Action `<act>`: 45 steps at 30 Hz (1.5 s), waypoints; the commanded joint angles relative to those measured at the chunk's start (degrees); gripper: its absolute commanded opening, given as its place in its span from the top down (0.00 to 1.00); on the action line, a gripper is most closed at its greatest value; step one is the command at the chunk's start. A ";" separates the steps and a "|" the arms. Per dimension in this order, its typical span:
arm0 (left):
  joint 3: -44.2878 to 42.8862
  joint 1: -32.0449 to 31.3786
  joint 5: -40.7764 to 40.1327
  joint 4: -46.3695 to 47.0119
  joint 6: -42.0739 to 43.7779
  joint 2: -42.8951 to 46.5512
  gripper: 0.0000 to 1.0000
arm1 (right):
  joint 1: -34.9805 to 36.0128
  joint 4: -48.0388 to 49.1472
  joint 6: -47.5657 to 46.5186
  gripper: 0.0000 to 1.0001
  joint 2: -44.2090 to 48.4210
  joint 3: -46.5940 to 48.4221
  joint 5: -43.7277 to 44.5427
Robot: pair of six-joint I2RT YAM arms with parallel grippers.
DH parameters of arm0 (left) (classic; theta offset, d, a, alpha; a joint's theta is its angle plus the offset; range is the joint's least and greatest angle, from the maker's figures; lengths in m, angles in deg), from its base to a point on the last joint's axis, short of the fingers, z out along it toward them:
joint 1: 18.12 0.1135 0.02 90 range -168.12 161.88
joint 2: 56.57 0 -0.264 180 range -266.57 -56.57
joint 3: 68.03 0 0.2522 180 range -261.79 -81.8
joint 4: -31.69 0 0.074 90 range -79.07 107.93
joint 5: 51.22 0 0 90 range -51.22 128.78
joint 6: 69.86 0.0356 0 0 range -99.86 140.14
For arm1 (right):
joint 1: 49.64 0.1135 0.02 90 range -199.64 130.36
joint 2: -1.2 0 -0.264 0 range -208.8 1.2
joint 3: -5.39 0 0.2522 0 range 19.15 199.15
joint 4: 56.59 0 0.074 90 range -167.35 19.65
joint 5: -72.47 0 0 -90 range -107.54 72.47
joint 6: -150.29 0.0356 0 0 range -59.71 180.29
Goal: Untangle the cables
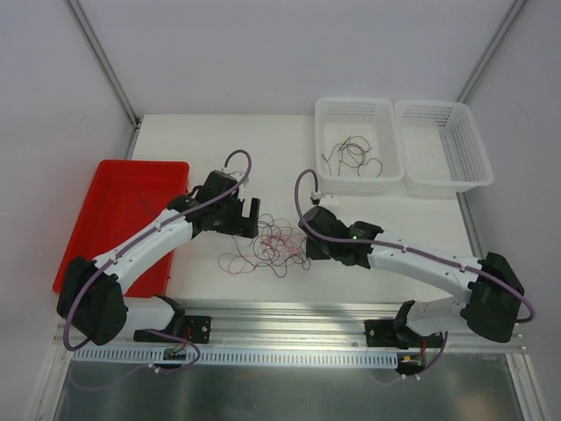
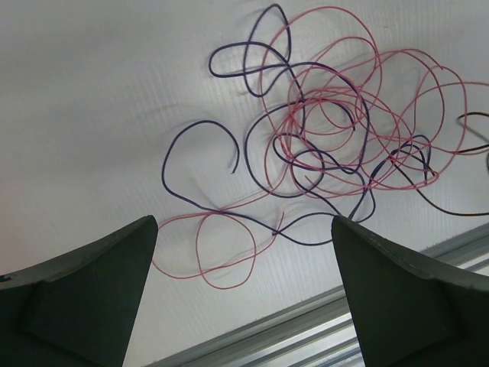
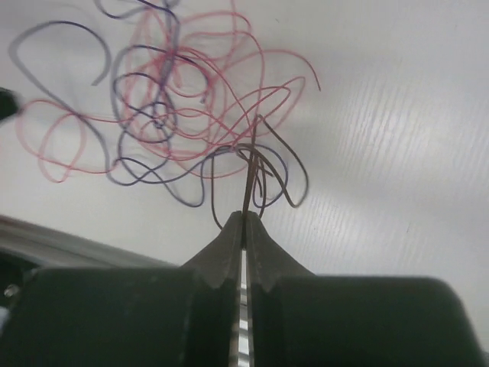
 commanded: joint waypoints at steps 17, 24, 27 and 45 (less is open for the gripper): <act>-8.39 -19.86 -10.06 7.95 -20.40 -19.15 0.06 | 0.28 -14.21 -16.84 0.99 15.29 16.52 -5.09; -11.39 -20.04 -12.52 7.95 -24.36 -29.61 0.39 | 0.28 -20.18 -20.27 0.99 18.98 21.70 -2.20; -10.95 -20.04 -14.62 7.95 -24.45 -29.97 0.78 | 0.19 -24.30 -22.81 0.99 20.47 25.83 2.36; 0.03 -10.90 -15.86 7.33 -24.10 -21.02 1.00 | -3.50 -15.10 -36.62 0.99 38.85 31.47 31.99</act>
